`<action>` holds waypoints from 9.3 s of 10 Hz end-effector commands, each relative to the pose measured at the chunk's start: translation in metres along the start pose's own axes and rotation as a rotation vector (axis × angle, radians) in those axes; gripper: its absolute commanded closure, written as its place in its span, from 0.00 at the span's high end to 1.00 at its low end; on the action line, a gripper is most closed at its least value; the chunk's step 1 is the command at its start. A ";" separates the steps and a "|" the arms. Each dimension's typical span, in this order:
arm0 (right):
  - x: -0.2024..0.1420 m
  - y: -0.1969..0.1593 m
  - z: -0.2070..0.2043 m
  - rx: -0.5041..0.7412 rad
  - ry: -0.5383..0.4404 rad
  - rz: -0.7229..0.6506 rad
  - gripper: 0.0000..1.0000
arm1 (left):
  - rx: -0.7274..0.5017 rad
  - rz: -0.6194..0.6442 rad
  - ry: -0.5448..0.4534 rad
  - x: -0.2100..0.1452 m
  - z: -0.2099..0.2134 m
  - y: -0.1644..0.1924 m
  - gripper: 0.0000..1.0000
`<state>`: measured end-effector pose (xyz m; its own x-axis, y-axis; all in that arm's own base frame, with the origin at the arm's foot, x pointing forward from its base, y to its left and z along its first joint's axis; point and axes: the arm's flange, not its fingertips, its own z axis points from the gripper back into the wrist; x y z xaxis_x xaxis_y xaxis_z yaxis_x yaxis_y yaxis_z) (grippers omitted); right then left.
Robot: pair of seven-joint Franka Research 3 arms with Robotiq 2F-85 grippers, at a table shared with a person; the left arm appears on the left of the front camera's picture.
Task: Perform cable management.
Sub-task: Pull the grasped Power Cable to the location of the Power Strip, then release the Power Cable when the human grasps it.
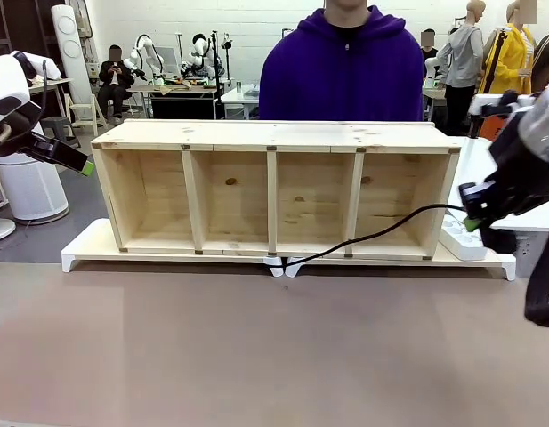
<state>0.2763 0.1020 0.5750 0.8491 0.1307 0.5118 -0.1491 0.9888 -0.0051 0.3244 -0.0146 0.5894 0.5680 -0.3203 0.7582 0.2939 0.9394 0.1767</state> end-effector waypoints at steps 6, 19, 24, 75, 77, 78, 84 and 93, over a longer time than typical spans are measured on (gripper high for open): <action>-0.047 -0.109 -0.090 -0.095 -0.202 -0.034 0.15 | 0.007 0.016 0.002 0.000 0.000 -0.001 1.00; 0.055 -0.119 -0.106 -0.069 -0.126 -0.026 0.15 | 0.007 0.016 0.002 0.000 0.000 -0.001 1.00; 0.090 -0.169 -0.088 -0.050 -0.179 0.090 0.15 | 0.007 0.016 0.002 0.000 0.000 -0.001 1.00; 0.190 -0.183 -0.124 -0.083 -0.050 0.183 1.00 | 0.007 0.016 0.002 0.000 0.000 -0.001 1.00; 0.189 -0.182 -0.126 -0.080 -0.058 0.193 1.00 | 0.007 0.016 0.002 0.000 0.000 -0.001 1.00; 0.189 -0.182 -0.126 -0.080 -0.058 0.193 1.00 | 0.007 0.016 0.002 0.000 0.000 -0.001 1.00; 0.189 -0.182 -0.126 -0.080 -0.058 0.193 1.00 | 0.007 0.016 0.002 0.000 0.000 -0.001 1.00; 0.189 -0.182 -0.126 -0.080 -0.058 0.193 1.00 | 0.007 0.016 0.002 0.000 0.000 -0.001 1.00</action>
<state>0.5273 -0.0429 0.5649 0.7765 0.3192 0.5433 -0.2663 0.9477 -0.1762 0.3244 -0.0147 0.5895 0.5679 -0.3204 0.7582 0.2939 0.9393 0.1768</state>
